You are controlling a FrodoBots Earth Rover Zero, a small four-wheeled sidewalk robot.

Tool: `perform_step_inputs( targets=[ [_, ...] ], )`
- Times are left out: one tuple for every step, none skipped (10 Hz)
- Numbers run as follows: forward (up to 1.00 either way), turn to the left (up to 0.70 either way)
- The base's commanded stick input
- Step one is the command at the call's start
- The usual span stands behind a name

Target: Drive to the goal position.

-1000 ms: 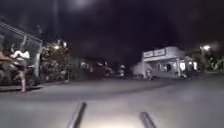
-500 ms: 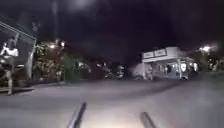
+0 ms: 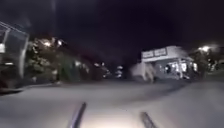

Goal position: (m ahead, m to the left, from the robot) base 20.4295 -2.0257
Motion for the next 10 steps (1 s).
perform_step_inputs(
  targets=[
    [1.00,0.02],
    [1.00,0.02],
    [1.00,0.01],
    [1.00,-0.38],
    [1.00,-0.38],
    [1.00,-0.38],
    [1.00,-0.21],
    [1.00,0.02],
    [1.00,0.02],
    [1.00,0.02]
  ],
)
